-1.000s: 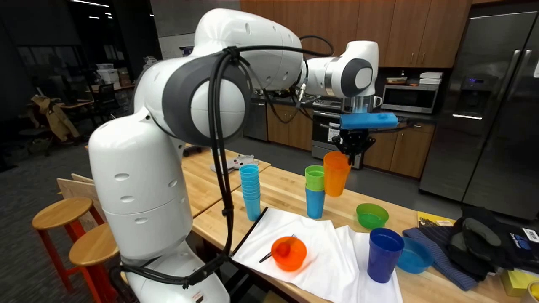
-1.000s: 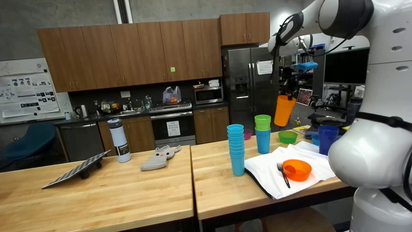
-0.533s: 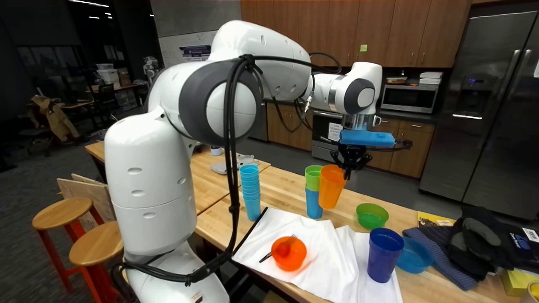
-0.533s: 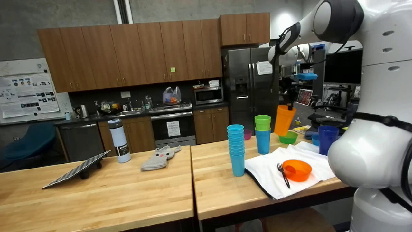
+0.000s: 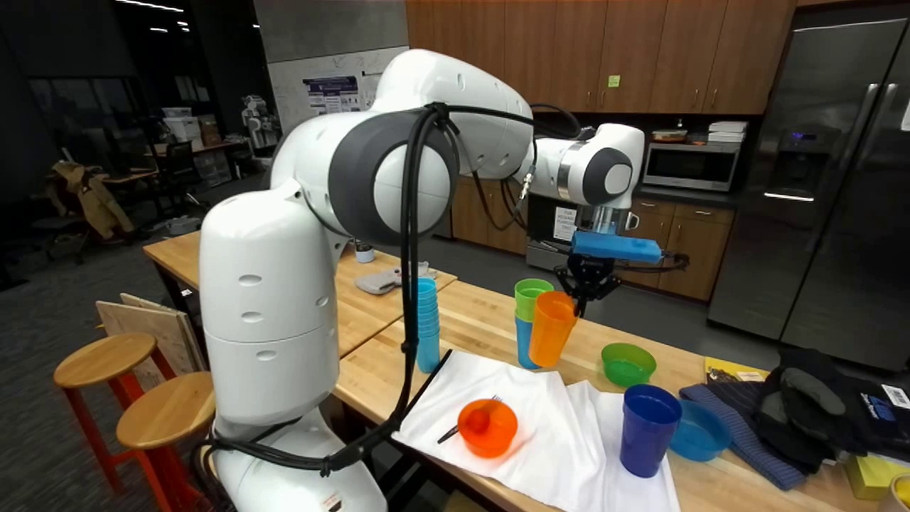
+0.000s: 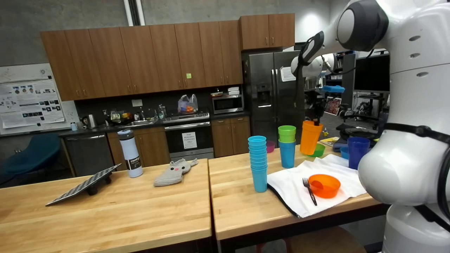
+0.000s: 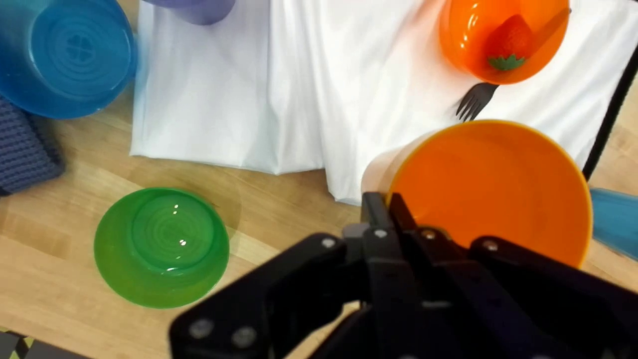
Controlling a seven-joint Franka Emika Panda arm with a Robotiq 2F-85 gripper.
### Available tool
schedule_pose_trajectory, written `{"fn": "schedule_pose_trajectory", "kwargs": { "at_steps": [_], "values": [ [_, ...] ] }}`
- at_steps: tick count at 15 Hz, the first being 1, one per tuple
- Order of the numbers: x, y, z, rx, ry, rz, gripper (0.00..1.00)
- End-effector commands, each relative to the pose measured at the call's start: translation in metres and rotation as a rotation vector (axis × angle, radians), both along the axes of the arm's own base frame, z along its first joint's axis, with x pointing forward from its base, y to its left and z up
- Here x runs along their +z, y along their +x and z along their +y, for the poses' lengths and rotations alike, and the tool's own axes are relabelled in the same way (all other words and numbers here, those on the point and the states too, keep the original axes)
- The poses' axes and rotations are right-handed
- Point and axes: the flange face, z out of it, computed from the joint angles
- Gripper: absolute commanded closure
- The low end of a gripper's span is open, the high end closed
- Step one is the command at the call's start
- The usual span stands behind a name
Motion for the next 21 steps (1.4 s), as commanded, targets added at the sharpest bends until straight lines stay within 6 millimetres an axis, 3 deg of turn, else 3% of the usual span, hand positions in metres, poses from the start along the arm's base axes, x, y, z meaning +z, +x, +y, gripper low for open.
{"fn": "schedule_pose_trajectory", "kwargs": {
  "at_steps": [1,7,14,16,21],
  "values": [
    [-0.011,0.009,0.014,0.029,0.005,0.062,0.99],
    [-0.024,0.019,0.025,0.054,-0.002,0.111,0.99],
    [-0.008,0.008,-0.004,0.032,-0.131,0.079,0.99],
    [0.000,0.015,-0.019,0.041,-0.197,0.056,0.99],
    [0.003,0.031,-0.025,0.016,-0.224,-0.057,0.99]
  ]
}}
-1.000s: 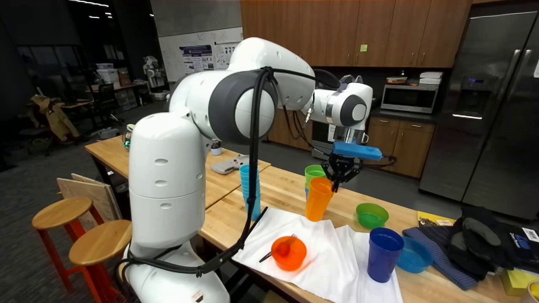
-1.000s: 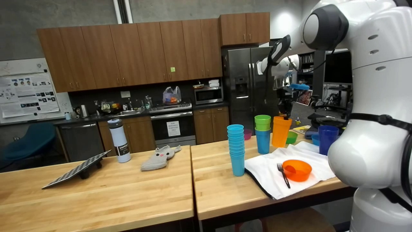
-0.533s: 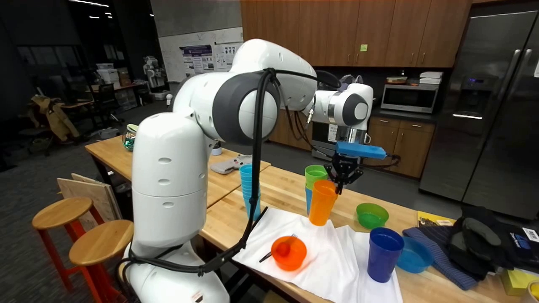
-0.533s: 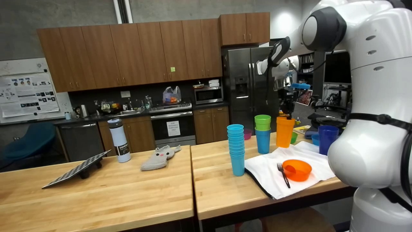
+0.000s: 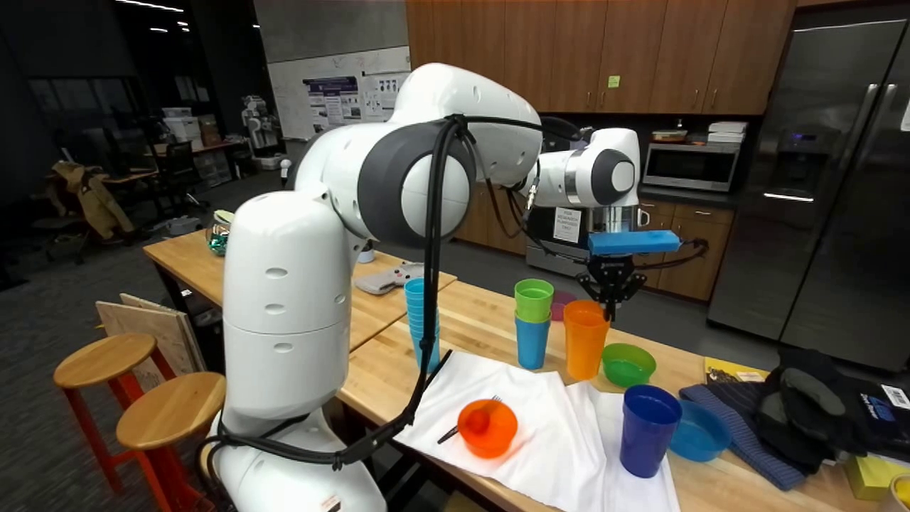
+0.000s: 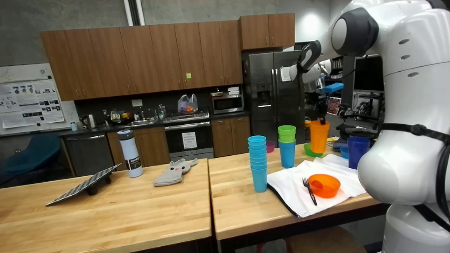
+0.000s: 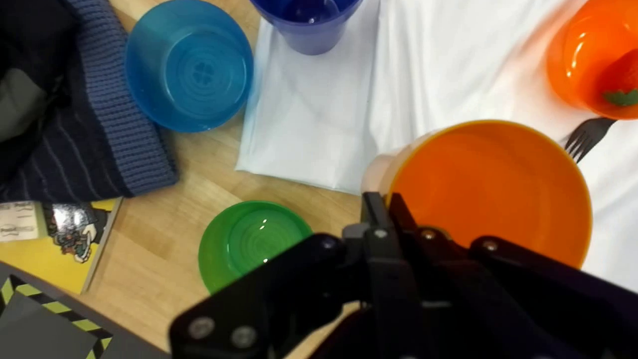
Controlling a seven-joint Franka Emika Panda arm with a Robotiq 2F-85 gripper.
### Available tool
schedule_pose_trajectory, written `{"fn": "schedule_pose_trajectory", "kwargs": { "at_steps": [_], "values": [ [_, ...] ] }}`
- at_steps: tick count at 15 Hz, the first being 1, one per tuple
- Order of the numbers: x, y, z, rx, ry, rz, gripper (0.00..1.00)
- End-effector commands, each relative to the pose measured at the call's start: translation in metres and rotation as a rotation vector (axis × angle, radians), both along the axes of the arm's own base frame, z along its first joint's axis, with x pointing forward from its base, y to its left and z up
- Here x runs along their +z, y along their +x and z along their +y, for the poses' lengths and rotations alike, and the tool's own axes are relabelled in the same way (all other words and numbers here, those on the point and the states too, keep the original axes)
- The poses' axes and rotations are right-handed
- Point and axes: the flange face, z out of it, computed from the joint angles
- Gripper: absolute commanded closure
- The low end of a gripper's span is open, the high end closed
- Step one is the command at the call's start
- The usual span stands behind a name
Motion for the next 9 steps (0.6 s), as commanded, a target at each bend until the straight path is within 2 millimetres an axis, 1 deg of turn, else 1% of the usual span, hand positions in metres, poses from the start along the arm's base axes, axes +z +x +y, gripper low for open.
{"fn": "schedule_pose_trajectory", "kwargs": {
  "at_steps": [1,3,4,5,6,8,9],
  "values": [
    [0.008,0.013,-0.004,-0.011,-0.018,-0.091,0.99],
    [0.003,0.020,-0.001,-0.024,-0.003,-0.138,0.99],
    [0.001,0.026,-0.004,-0.025,0.003,-0.155,0.99],
    [-0.002,0.030,-0.004,-0.027,0.011,-0.166,0.99],
    [-0.009,0.034,-0.001,-0.036,0.021,-0.174,0.99],
    [-0.017,0.041,-0.007,-0.045,0.031,-0.180,0.99],
    [-0.023,0.042,-0.006,-0.057,0.042,-0.179,0.99]
  ]
}}
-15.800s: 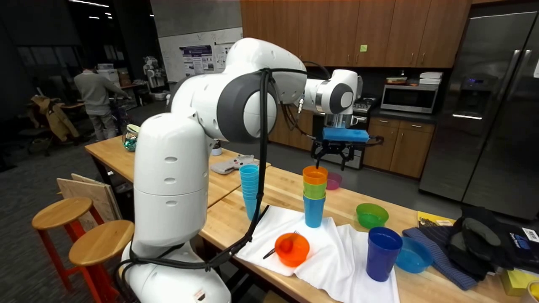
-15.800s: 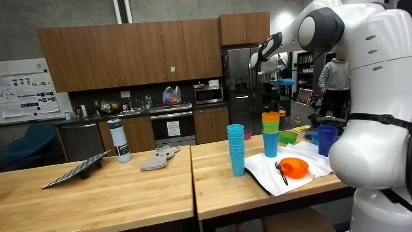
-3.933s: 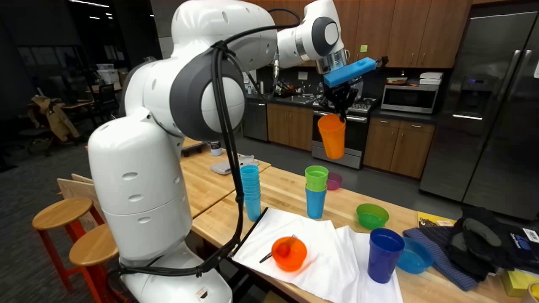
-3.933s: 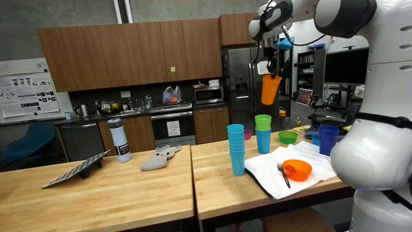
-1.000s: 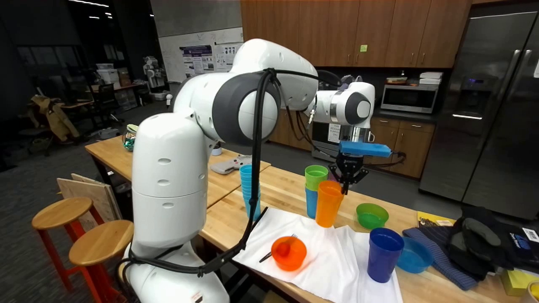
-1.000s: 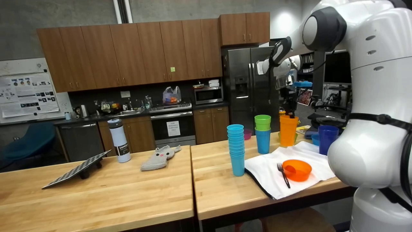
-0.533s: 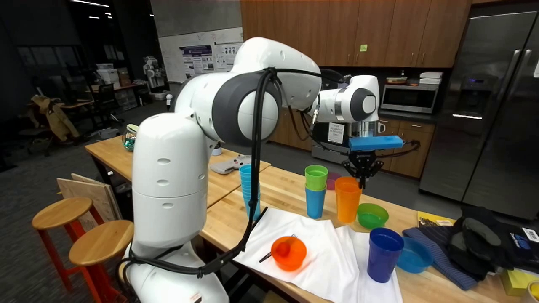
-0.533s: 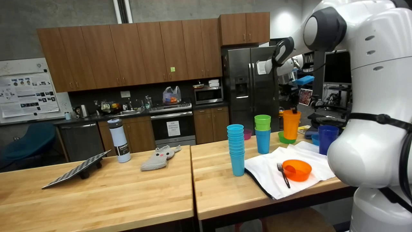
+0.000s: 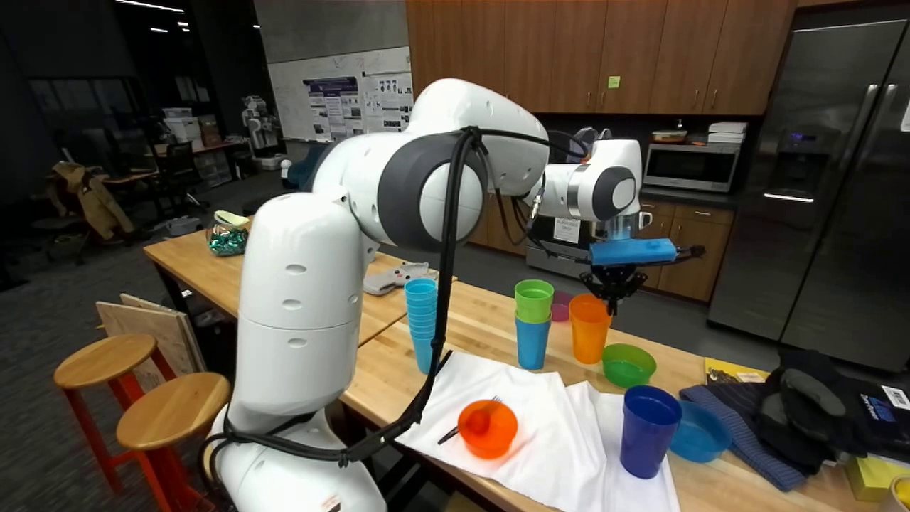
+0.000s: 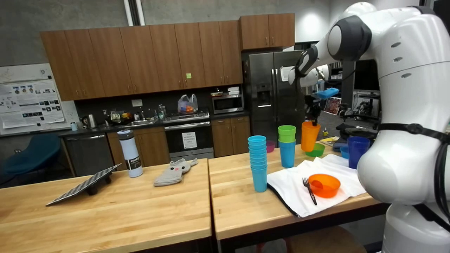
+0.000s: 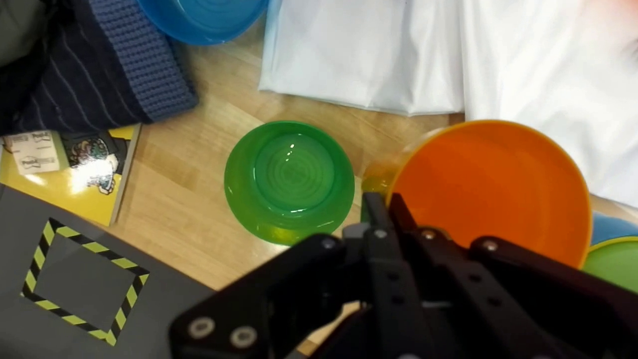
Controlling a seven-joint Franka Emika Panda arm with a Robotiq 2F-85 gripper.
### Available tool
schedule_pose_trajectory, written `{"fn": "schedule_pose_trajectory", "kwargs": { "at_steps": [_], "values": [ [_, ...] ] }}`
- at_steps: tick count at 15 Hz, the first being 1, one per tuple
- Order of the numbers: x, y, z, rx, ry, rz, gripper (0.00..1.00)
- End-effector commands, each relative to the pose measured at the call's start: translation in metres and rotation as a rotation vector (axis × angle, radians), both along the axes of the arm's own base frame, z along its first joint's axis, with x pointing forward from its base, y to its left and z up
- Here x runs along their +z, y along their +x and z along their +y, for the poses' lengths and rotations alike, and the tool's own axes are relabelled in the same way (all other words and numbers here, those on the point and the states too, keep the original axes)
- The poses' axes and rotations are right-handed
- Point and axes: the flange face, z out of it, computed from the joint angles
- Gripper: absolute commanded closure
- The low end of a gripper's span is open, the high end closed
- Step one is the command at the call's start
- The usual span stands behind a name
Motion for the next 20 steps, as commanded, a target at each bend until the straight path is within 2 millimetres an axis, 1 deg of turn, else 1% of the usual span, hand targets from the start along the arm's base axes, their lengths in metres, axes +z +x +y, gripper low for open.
{"fn": "schedule_pose_trajectory", "kwargs": {
  "at_steps": [1,5,7,8,10,11,12,14,15,16,18,20],
  "values": [
    [-0.013,0.015,-0.009,-0.036,0.028,-0.022,0.99],
    [-0.037,0.022,-0.018,-0.060,0.065,-0.001,0.99],
    [-0.050,0.021,-0.020,-0.079,0.084,0.015,0.99],
    [-0.054,0.021,-0.025,-0.083,0.089,0.021,0.99],
    [-0.062,0.020,-0.027,-0.099,0.095,0.031,0.99],
    [-0.064,0.021,-0.032,-0.106,0.097,0.032,0.99],
    [-0.062,0.021,-0.035,-0.115,0.101,0.035,0.99],
    [-0.062,0.019,-0.036,-0.125,0.110,0.037,0.99],
    [-0.061,0.019,-0.040,-0.124,0.123,0.053,0.71],
    [-0.062,0.017,-0.035,-0.109,0.095,0.039,0.95],
    [-0.063,0.016,-0.038,-0.116,0.102,0.051,0.85],
    [-0.065,0.016,-0.038,-0.117,0.103,0.054,0.72]
  ]
}}
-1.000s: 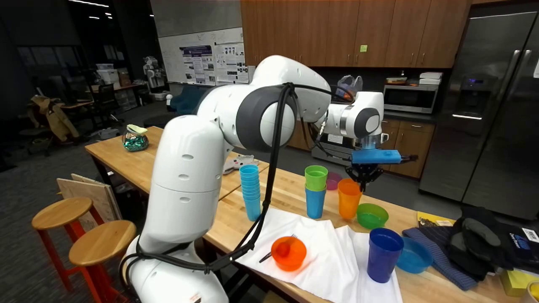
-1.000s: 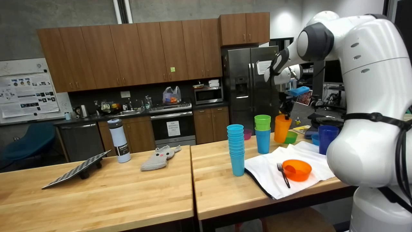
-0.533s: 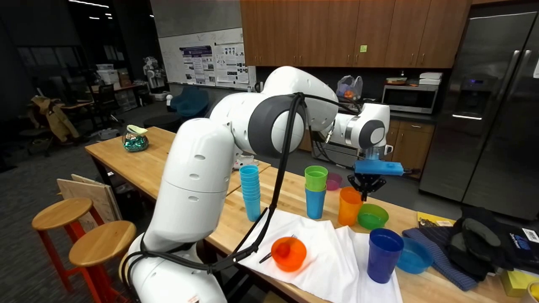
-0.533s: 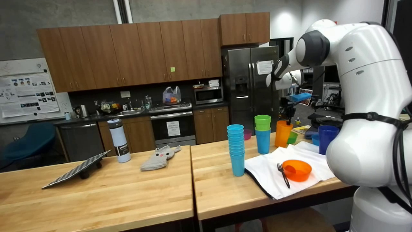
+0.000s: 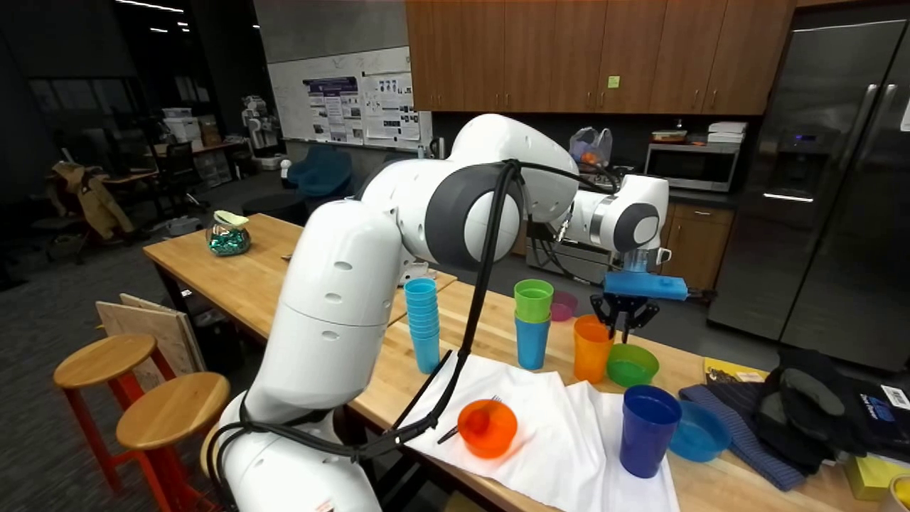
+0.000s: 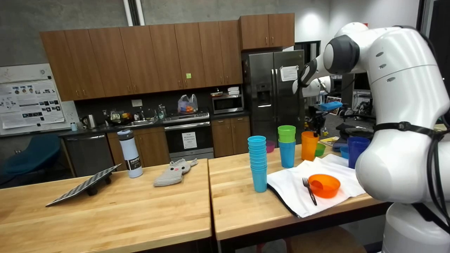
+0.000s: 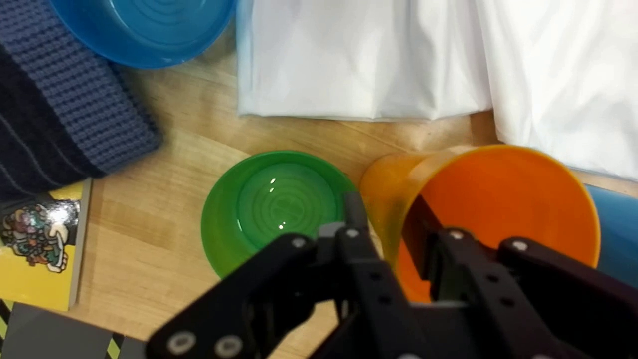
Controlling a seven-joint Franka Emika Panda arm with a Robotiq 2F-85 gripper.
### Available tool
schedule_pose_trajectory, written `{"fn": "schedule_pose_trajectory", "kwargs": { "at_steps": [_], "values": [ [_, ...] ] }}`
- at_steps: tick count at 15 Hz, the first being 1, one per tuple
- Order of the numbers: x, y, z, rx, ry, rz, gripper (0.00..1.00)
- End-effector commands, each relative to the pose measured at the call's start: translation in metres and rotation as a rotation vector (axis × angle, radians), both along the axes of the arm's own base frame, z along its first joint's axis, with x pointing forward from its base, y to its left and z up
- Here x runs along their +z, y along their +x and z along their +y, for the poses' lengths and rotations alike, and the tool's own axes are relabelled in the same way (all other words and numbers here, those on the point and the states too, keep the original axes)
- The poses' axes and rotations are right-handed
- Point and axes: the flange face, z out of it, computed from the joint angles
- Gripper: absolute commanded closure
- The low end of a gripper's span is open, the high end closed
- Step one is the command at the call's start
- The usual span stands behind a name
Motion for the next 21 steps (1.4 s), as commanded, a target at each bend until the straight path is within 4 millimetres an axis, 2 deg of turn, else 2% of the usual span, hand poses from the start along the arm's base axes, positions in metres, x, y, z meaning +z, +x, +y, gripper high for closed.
{"fn": "schedule_pose_trajectory", "kwargs": {
  "at_steps": [1,7,8,10,16,21],
  "values": [
    [0.000,0.000,-0.001,0.000,0.001,0.002,0.71],
    [0.001,0.001,0.000,0.001,0.001,0.001,0.71],
    [0.004,0.001,0.000,0.004,-0.008,0.001,0.46],
    [0.011,-0.001,0.001,0.008,-0.027,-0.013,0.41],
    [0.034,0.003,0.010,0.051,-0.100,-0.057,0.03],
    [0.049,0.007,0.021,0.036,-0.142,-0.089,0.00]
  ]
}}
